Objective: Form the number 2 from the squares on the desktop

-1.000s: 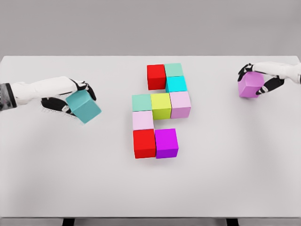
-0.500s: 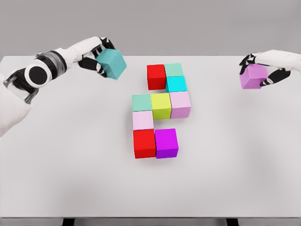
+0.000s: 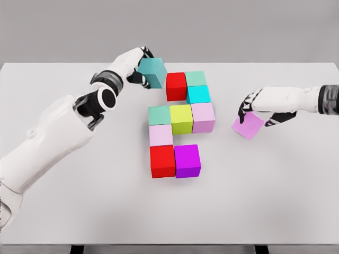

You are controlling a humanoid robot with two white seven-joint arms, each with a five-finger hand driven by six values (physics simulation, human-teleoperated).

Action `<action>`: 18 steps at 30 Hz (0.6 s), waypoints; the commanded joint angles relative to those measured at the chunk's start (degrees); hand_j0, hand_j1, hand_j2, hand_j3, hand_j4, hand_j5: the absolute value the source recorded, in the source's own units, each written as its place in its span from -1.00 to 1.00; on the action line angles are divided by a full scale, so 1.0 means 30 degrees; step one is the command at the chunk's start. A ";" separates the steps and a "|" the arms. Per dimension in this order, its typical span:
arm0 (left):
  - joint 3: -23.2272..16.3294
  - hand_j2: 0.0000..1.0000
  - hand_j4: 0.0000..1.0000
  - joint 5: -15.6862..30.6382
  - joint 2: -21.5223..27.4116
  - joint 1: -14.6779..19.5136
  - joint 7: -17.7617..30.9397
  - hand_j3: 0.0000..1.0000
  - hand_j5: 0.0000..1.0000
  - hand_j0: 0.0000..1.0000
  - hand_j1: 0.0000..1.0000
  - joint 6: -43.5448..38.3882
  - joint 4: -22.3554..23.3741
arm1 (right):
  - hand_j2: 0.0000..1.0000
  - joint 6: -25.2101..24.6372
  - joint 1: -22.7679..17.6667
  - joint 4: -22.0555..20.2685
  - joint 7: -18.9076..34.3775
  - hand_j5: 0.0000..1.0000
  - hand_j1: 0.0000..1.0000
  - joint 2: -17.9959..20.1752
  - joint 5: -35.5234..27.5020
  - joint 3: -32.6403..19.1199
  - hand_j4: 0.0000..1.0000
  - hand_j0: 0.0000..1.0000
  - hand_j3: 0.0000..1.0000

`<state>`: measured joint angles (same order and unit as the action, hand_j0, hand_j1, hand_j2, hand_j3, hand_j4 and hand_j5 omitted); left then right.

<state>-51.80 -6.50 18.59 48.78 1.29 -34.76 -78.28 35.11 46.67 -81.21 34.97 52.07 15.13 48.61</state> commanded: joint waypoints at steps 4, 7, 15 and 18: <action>-0.0167 -0.30 -0.30 -0.0149 -0.0457 0.0000 -0.2216 -0.30 -0.30 -0.30 -0.30 -0.0079 0.0049 | 0.21 -0.0037 -0.0586 -0.3424 0.0009 0.21 0.21 0.1157 -0.0032 0.0407 0.21 0.21 0.21; -0.0137 -0.30 -0.30 -0.0178 -0.0339 0.0000 -0.2245 -0.30 -0.30 -0.30 -0.30 -0.0079 0.0108 | 0.21 -0.0037 -0.0967 -0.4539 0.0009 0.21 0.21 0.1713 -0.0003 0.0407 0.21 0.21 0.21; -0.0167 -0.28 -0.28 0.0115 -0.0368 -0.0878 -0.5758 -0.28 -0.28 -0.28 -0.28 -0.0079 0.0519 | 0.58 -0.0037 -0.1465 -0.5126 0.0009 0.58 0.58 0.2887 -0.0032 0.0320 0.58 0.58 0.58; -0.0167 -0.28 -0.28 0.0115 -0.0397 -0.1084 -0.5849 -0.28 -0.28 -0.28 -0.28 -0.0079 0.0577 | 1.00 -0.0037 -0.1436 -0.4950 0.0009 1.00 1.00 0.2799 -0.0704 0.0173 1.00 1.00 1.00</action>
<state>-52.29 -5.87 17.46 45.35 -14.44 -34.99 -76.73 35.14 42.36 -96.19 35.02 60.32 14.24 49.34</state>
